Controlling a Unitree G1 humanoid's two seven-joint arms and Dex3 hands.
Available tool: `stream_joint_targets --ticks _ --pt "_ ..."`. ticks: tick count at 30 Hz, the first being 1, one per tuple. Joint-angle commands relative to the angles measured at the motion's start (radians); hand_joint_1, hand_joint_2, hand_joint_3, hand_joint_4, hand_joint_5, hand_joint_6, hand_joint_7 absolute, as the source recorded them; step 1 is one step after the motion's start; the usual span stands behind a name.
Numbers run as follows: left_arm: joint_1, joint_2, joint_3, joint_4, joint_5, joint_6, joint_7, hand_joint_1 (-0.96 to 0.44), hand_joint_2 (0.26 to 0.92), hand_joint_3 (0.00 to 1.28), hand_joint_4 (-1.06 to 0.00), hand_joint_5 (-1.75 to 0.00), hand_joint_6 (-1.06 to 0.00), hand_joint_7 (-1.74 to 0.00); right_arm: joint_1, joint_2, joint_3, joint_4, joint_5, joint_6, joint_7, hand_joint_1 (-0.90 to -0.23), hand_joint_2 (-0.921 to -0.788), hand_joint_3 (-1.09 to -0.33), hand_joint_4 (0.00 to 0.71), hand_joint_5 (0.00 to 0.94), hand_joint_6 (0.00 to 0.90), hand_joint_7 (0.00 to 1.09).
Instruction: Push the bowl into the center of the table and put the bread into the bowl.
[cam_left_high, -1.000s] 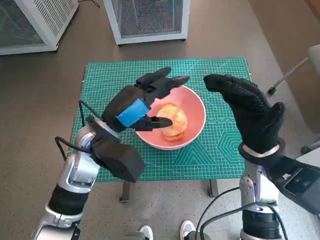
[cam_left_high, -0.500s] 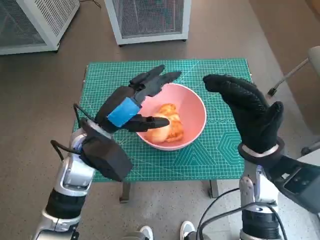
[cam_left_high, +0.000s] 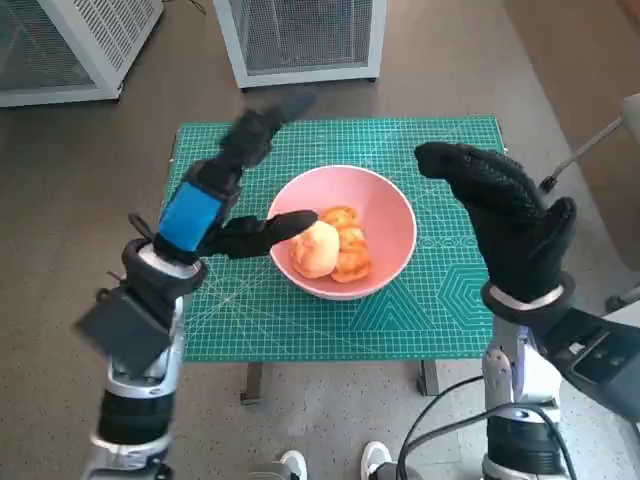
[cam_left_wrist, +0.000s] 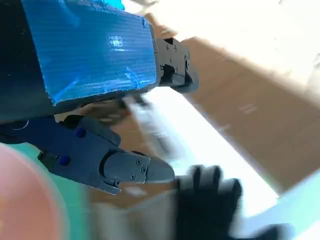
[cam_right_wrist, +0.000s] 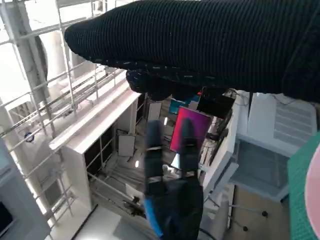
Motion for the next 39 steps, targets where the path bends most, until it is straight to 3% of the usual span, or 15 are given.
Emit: stream_joint_targets --ticks 1,14,26,33,39 --pt "0.02 -0.038 0.018 0.011 -0.074 -0.043 -0.019 -0.6 0.921 0.45 -0.18 -0.01 0.0 -0.62 -0.008 -0.004 -0.009 0.008 -0.012 -0.003 -0.024 -0.367 -0.921 -0.48 0.469 0.057 0.129 0.77" --pt "0.038 -0.063 0.042 0.012 -0.18 -0.072 -0.086 -0.58 0.921 0.41 -0.19 -0.02 0.0 -0.69 -0.047 0.008 0.007 -0.004 -0.066 -0.011 -0.095 -0.359 -0.919 -0.479 0.419 0.023 0.118 0.75" --pt "0.04 -0.054 0.049 0.001 -0.176 -0.052 -0.089 -0.6 0.921 0.39 -0.2 -0.02 0.0 -0.68 -0.071 -0.001 0.011 0.011 -0.075 -0.027 -0.102 -0.369 -0.917 -0.474 0.41 0.012 0.106 0.76" --pt "0.036 -0.054 0.049 -0.003 -0.186 -0.04 -0.091 -0.61 0.921 0.39 -0.2 -0.02 0.0 -0.68 -0.088 -0.005 0.012 0.032 -0.066 -0.032 -0.09 -0.374 -0.915 -0.479 0.409 0.01 0.094 0.77" --pt "0.034 -0.052 0.045 -0.014 -0.177 -0.032 -0.091 -0.61 0.921 0.38 -0.19 -0.02 0.0 -0.68 -0.099 -0.002 0.016 0.044 -0.067 -0.033 -0.091 -0.384 -0.92 -0.47 0.409 0.008 0.088 0.78"
